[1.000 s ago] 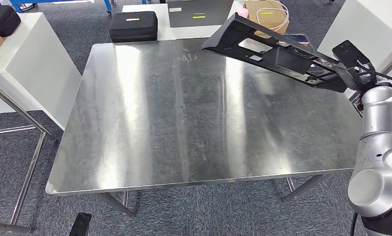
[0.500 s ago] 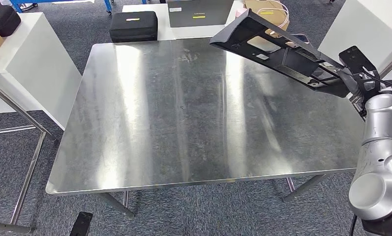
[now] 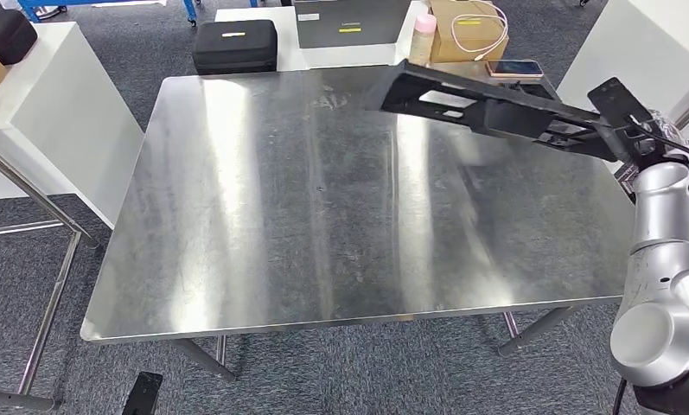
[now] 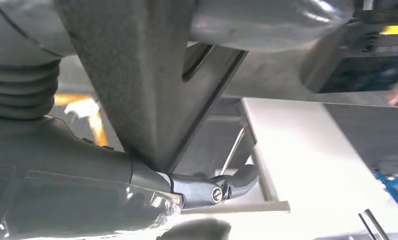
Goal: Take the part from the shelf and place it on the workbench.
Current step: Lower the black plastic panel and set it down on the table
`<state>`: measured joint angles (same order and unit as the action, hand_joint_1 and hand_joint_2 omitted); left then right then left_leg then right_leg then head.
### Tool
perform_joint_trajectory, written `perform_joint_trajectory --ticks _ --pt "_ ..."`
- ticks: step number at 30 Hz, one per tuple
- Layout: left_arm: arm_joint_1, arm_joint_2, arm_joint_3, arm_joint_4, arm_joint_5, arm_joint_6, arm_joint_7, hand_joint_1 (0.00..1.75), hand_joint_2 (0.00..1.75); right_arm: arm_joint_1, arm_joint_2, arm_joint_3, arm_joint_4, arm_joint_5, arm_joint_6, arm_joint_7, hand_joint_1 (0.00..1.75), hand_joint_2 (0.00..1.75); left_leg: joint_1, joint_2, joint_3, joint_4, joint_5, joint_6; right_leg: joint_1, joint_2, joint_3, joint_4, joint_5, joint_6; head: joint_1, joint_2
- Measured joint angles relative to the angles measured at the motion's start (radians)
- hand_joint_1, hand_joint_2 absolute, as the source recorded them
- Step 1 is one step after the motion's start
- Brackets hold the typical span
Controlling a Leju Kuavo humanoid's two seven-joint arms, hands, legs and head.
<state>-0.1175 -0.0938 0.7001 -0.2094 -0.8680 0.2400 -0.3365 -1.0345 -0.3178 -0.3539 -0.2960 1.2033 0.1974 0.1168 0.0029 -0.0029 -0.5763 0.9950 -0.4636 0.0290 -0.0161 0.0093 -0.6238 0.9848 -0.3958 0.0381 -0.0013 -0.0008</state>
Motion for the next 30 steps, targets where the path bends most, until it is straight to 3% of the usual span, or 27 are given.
perform_joint_trajectory --ticks 7,13,17,22,30 --pt "0.0 0.0 0.007 0.0 -0.001 0.002 -0.006 0.0 0.0 -0.028 0.001 0.08 -0.004 0.093 -0.077 0.008 0.0 0.0 0.0 0.0 0.0 0.0 0.0 0.0 0.0 0.0 0.0 0.0 0.0 0.0 0.0 0.0" --pt "-0.001 -0.001 0.009 0.0 -0.009 0.0 -0.009 0.0 0.0 -0.049 -0.003 0.174 -0.004 0.183 -0.077 -0.003 0.0 0.0 0.0 0.0 0.0 0.0 0.0 0.0 0.0 0.0 0.0 0.0 0.0 0.0 0.0 0.0" --pt "-0.003 -0.001 0.009 0.0 -0.02 -0.009 -0.005 0.0 0.0 -0.05 -0.009 0.199 -0.002 0.162 -0.02 -0.026 0.0 0.0 0.0 0.0 0.0 0.0 0.0 0.0 0.0 -0.001 0.0 0.0 0.0 0.0 0.0 0.0" --pt "-0.009 -0.001 0.009 0.0 -0.029 -0.018 0.014 0.0 0.0 -0.048 -0.013 0.159 0.004 0.028 0.097 -0.074 0.0 0.0 0.0 0.0 0.0 0.0 0.0 0.001 0.0 -0.001 0.0 0.0 0.0 0.0 0.0 0.0" --pt "-0.01 -0.001 0.01 0.0 -0.03 -0.026 0.022 0.0 0.0 -0.054 -0.013 0.078 0.006 -0.045 0.178 -0.001 0.0 0.0 0.0 0.0 0.0 0.0 0.0 0.001 0.0 -0.001 0.0 0.0 0.0 0.0 0.0 0.0"
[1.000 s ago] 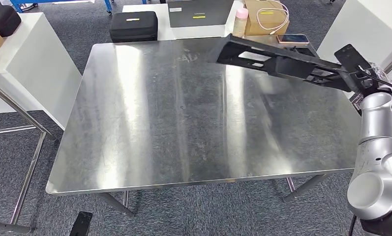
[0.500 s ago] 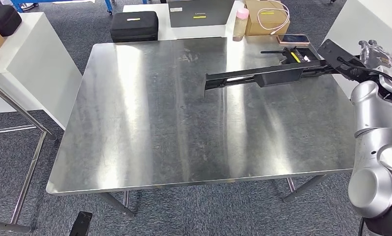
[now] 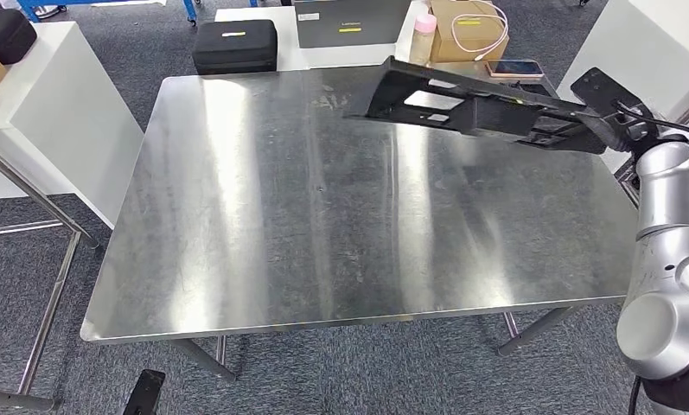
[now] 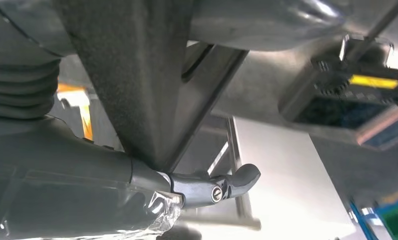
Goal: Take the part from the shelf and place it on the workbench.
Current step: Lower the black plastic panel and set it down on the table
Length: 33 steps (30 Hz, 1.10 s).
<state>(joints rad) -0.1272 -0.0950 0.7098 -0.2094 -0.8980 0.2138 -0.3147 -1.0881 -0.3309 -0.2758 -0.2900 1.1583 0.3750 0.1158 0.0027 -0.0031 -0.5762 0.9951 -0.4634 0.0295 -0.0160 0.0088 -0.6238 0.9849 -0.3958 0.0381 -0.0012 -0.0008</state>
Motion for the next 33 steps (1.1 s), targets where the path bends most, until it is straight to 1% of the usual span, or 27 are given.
perform_joint_trajectory --ticks 3,6,8,13,17,23,28,33 --pt "0.0 0.0 0.002 0.0 0.001 -0.004 0.0 0.0 0.0 -0.002 0.0 -0.026 0.0 -0.014 0.033 0.012 0.0 0.0 0.0 0.0 0.0 0.0 0.0 0.0 0.0 0.0 0.0 0.0 0.0 0.0 0.0 0.0" --pt "0.0 0.0 0.004 0.0 0.005 -0.004 -0.001 0.0 0.0 -0.005 0.0 -0.035 0.0 0.001 0.01 0.019 0.0 0.0 0.0 0.0 0.0 0.0 0.0 0.0 0.0 0.0 0.0 0.0 0.0 0.0 0.0 0.0" --pt "0.0 0.0 0.006 0.0 0.009 -0.004 -0.005 0.0 0.0 -0.008 0.0 -0.035 0.0 0.016 -0.044 0.023 0.0 0.0 0.0 0.0 0.0 0.0 0.0 0.0 0.0 0.0 0.0 0.0 0.0 0.0 0.0 0.0" --pt "0.004 0.0 0.02 0.0 0.012 0.004 -0.023 0.0 0.0 -0.013 0.004 -0.027 -0.008 0.094 -0.247 0.018 0.0 0.0 0.0 0.0 0.0 0.0 0.0 0.0 0.0 0.0 0.0 0.0 0.0 0.0 0.0 0.0" --pt "0.005 0.0 0.022 0.0 0.012 0.006 -0.03 0.0 0.0 -0.014 0.004 -0.006 -0.013 0.133 -0.341 -0.017 0.0 0.0 0.0 0.0 0.0 0.0 0.0 0.0 0.0 0.0 0.0 0.0 0.0 0.0 0.0 0.0" --pt "0.005 0.0 0.022 0.0 0.006 0.005 -0.031 0.0 0.0 -0.013 0.01 0.035 -0.023 0.182 -0.448 -0.083 0.0 0.0 0.0 0.0 0.0 0.0 0.0 0.0 0.0 0.0 0.0 0.0 0.0 0.0 0.0 0.0" --pt "0.005 0.0 0.022 0.0 -0.002 0.005 -0.032 0.0 0.0 -0.012 0.017 0.07 -0.024 0.21 -0.498 -0.115 0.0 0.0 0.0 0.0 0.0 0.0 0.0 0.0 0.0 0.0 0.0 0.0 0.0 0.0 0.0 0.0" --pt "0.003 0.0 0.022 0.0 -0.016 0.005 -0.031 0.0 0.0 -0.011 0.03 0.103 -0.024 0.244 -0.563 -0.169 0.0 0.0 0.0 0.0 0.0 0.0 0.0 0.0 0.0 0.0 0.0 0.0 0.0 0.0 0.0 0.0"
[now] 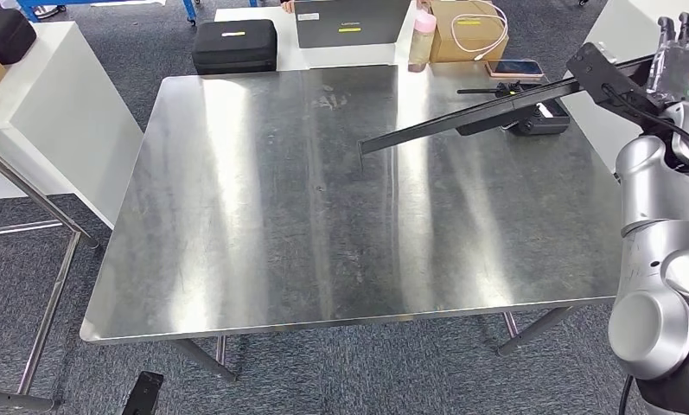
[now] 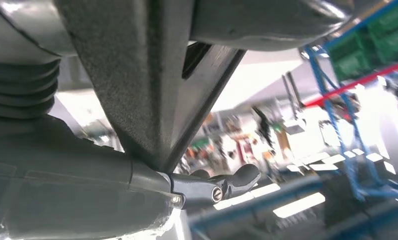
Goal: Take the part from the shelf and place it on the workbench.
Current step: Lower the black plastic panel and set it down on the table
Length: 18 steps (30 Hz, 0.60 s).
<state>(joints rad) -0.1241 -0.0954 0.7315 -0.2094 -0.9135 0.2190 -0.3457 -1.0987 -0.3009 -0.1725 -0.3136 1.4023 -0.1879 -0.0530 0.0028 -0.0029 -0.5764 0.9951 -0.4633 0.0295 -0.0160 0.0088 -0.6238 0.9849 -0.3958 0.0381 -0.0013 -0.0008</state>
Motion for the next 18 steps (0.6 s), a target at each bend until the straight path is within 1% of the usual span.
perform_joint_trajectory --ticks 5,9,14,16,18 --pt "-0.002 0.0 0.0 0.0 -0.009 0.0 0.0 0.0 0.0 0.002 0.021 0.031 0.0 0.015 -0.043 -0.049 0.0 0.0 0.0 0.0 0.0 0.0 0.0 0.0 0.0 0.0 0.0 0.0 0.0 0.0 0.0 0.0" --pt "-0.003 0.0 0.0 0.0 -0.019 0.0 0.003 0.0 0.0 0.006 0.033 0.049 0.0 0.024 -0.048 -0.051 0.0 0.0 0.0 0.0 0.0 0.0 0.0 0.0 0.0 0.0 0.0 0.0 0.0 0.0 0.0 0.0" --pt "-0.005 0.0 0.0 0.0 -0.028 0.0 0.013 0.0 0.0 0.013 0.042 0.063 0.0 0.033 -0.041 -0.031 0.0 0.0 0.0 0.0 0.0 0.0 0.0 0.0 0.0 0.0 0.0 0.0 0.0 0.0 0.0 0.0" --pt "-0.005 0.0 0.0 0.0 -0.028 0.0 0.014 0.0 0.0 0.015 0.043 0.065 0.001 0.014 -0.009 -0.015 0.0 0.0 0.0 0.0 0.0 0.0 0.0 0.0 0.0 0.0 0.0 0.0 0.0 0.0 0.0 0.0" --pt "-0.005 0.0 0.0 0.0 -0.03 0.0 0.015 0.0 0.0 0.015 0.045 0.055 0.004 -0.028 0.078 0.011 0.0 0.0 0.0 0.0 0.0 0.0 0.0 0.0 0.0 0.0 0.0 0.0 0.0 0.0 0.0 0.0"
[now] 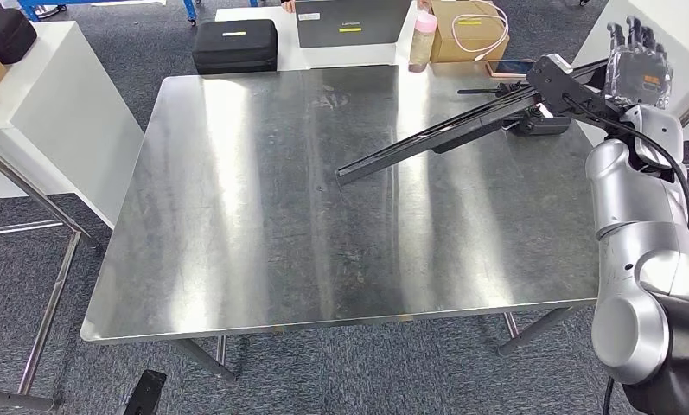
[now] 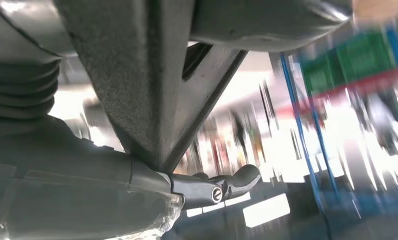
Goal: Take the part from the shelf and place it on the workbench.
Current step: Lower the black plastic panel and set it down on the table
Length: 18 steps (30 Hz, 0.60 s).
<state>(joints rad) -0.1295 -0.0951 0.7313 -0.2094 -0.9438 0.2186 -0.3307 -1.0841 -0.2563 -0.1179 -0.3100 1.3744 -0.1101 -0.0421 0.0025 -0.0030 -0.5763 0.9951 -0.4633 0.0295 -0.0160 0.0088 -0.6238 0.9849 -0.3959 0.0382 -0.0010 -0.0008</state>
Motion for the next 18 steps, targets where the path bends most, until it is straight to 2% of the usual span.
perform_joint_trajectory --ticks 3,5,12,18 --pt "0.0 0.001 0.0 0.0 -0.007 -0.002 0.004 0.0 0.0 -0.002 -0.001 -0.025 0.005 -0.041 0.152 0.047 0.0 0.0 0.0 0.0 0.0 0.0 0.0 0.0 0.0 0.0 0.0 0.0 0.0 0.0 0.0 0.0" --pt "0.0 0.001 0.0 0.0 -0.009 -0.003 0.006 0.0 0.0 -0.003 -0.004 -0.035 0.006 -0.043 0.189 0.065 0.0 0.0 0.0 0.0 0.0 0.0 0.0 0.0 0.0 0.0 0.0 0.0 0.0 0.0 0.0 0.0" --pt "0.0 0.001 0.0 0.0 -0.008 -0.003 0.006 0.0 0.0 -0.022 -0.025 -0.045 0.006 -0.015 0.198 0.069 0.0 0.0 0.0 0.0 0.0 0.0 0.0 0.0 0.0 0.0 0.0 0.0 0.0 0.0 0.0 0.0" --pt "0.001 0.001 0.0 0.0 0.0 -0.001 0.001 0.0 0.0 -0.041 -0.03 -0.044 0.005 0.018 0.164 0.06 0.0 0.0 0.0 0.0 0.0 0.0 0.0 0.0 0.0 0.0 0.0 0.0 0.0 0.0 0.0 0.0"
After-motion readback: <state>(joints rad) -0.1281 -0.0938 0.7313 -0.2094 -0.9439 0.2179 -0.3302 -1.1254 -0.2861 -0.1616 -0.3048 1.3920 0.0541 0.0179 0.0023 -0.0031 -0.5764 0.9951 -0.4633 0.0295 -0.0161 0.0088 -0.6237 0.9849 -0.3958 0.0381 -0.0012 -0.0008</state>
